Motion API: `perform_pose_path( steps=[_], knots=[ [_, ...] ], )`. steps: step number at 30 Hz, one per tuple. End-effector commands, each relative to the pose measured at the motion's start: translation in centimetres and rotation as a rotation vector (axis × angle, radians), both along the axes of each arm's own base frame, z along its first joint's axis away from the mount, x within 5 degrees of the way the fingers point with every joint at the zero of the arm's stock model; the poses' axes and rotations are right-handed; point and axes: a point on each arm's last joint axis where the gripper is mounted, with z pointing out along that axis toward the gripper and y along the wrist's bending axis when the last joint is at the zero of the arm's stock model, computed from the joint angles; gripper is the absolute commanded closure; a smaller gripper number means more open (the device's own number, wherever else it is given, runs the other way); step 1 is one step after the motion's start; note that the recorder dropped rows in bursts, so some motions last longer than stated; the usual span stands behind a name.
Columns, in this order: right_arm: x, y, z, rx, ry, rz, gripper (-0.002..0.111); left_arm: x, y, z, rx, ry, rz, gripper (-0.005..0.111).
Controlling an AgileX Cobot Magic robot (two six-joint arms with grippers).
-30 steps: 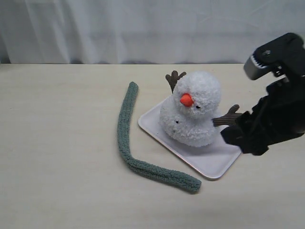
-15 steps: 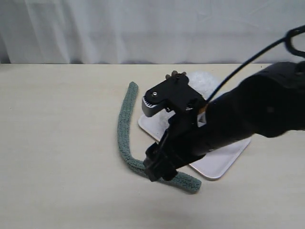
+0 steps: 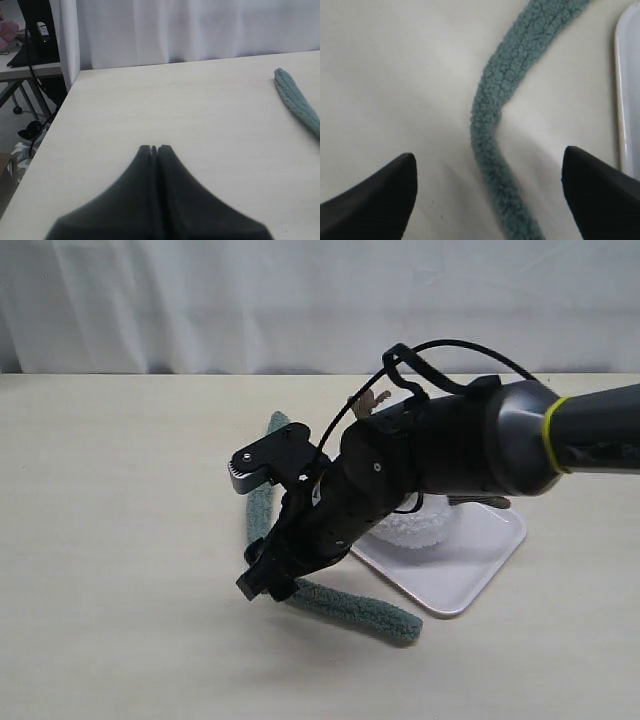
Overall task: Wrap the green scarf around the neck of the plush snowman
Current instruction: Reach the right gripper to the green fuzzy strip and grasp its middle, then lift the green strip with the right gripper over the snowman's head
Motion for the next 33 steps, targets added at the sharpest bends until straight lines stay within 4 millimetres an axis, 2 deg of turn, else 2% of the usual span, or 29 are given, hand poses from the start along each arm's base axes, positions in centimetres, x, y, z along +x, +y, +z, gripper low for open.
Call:
perform_pose_path(
  steps=[1, 14, 17, 22, 25, 27, 29, 31, 33],
  knots=[
    [0.9, 0.8, -1.0, 0.01, -0.029, 0.005, 0.034, 0.0, 0.0, 0.1, -0.002, -0.015, 0.0, 0.107],
    [2.8, 2.4, -5.8, -0.003, -0.019, -0.005, 0.034, 0.0, 0.0, 0.1, -0.002, -0.012, 0.0, 0.107],
    [2.7, 2.4, -6.4, -0.015, -0.005, -0.005, 0.04, 0.0, 0.0, 0.1, -0.002, -0.012, 0.0, 0.107],
    [2.7, 2.3, -6.6, -0.02, 0.0, -0.004, 0.076, 0.0, 0.0, 0.1, -0.002, -0.012, 0.0, 0.107],
    [2.7, 2.3, -6.5, -0.029, -0.009, 0.015, 0.104, 0.0, 0.0, 0.1, -0.002, -0.012, 0.0, 0.107],
    [2.6, 2.2, -6.1, -0.033, -0.008, 0.025, 0.104, 0.0, 0.0, 0.1, -0.002, -0.012, 0.0, 0.107],
    [2.4, 2.1, -4.5, -0.03, -0.007, 0.028, 0.104, 0.0, 0.0, 0.1, -0.002, -0.015, 0.0, 0.107],
    [2.1, 1.8, -2.3, -0.016, -0.018, 0.032, 0.104, 0.0, 0.0, 0.1, -0.002, -0.015, 0.0, 0.107],
    [1.4, 1.3, 1.6, 0.023, -0.051, 0.034, 0.104, 0.0, 0.0, 0.1, -0.002, -0.015, 0.0, 0.107]
  ],
)
